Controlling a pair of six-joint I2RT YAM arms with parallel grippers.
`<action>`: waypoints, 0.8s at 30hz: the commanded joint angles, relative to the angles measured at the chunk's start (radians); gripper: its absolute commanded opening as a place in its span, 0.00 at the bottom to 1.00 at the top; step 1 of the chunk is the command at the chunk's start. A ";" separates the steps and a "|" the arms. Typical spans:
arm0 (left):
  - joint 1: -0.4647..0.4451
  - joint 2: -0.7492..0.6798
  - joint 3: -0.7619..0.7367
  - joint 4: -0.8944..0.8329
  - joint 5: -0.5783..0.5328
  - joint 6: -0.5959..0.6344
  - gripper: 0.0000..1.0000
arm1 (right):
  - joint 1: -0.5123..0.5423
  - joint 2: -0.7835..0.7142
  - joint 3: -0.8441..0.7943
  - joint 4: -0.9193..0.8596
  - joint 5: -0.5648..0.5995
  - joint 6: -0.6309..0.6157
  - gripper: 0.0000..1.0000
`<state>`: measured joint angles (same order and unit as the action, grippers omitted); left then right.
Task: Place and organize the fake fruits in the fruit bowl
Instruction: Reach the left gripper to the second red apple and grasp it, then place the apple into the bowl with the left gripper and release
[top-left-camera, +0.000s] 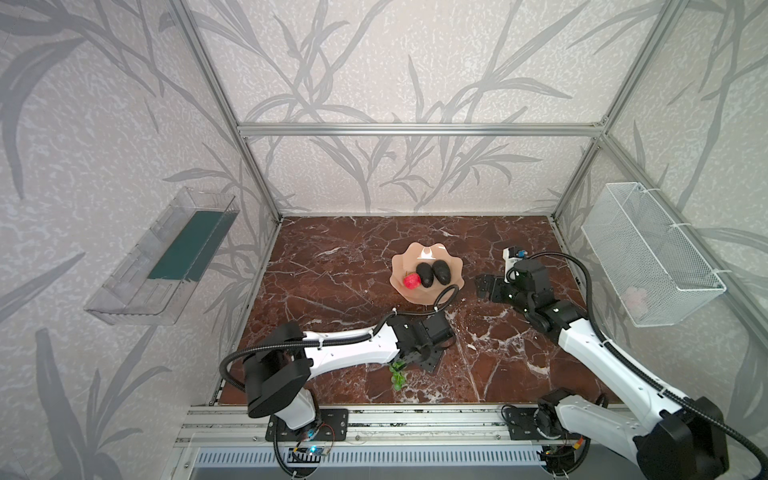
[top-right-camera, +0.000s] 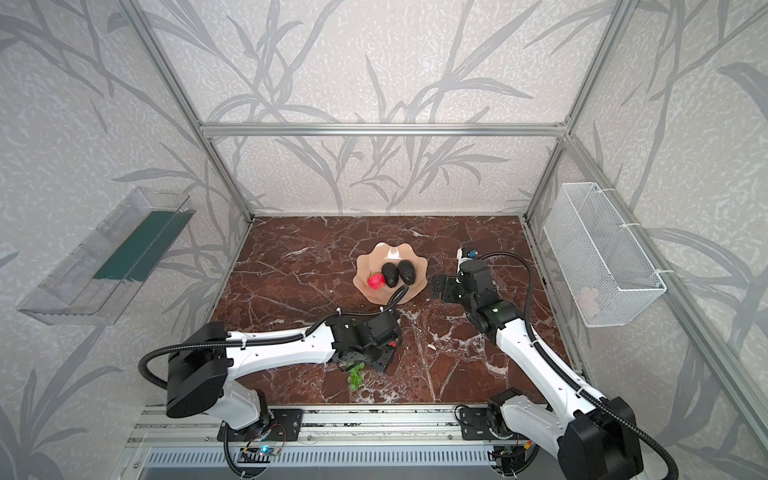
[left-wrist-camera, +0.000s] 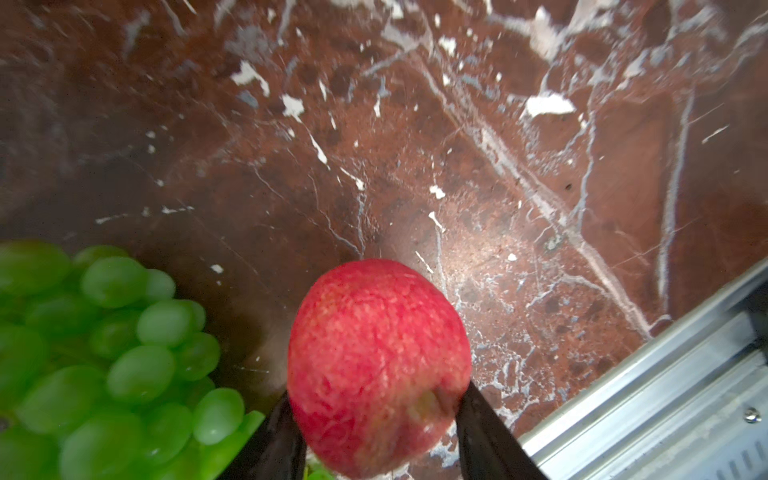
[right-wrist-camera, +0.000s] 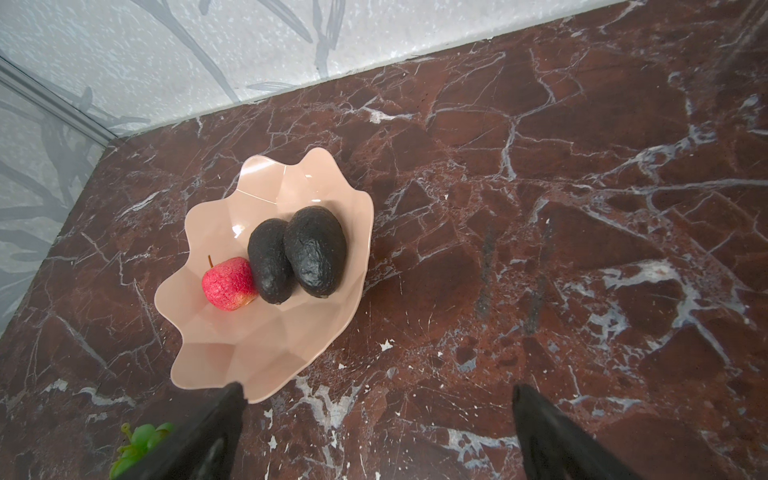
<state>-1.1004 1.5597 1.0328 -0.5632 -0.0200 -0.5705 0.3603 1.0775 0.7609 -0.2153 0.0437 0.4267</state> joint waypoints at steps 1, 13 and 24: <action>0.077 -0.080 0.050 -0.002 -0.013 0.034 0.54 | -0.010 -0.030 0.004 -0.008 0.004 0.005 0.99; 0.360 0.045 0.227 0.079 0.168 0.160 0.54 | -0.021 -0.037 0.011 -0.025 0.002 -0.008 0.99; 0.410 0.299 0.381 0.109 0.384 0.170 0.53 | -0.026 -0.010 0.010 -0.016 -0.008 -0.007 0.99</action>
<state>-0.7006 1.8206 1.3819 -0.4534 0.2752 -0.4171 0.3393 1.0611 0.7609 -0.2230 0.0422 0.4259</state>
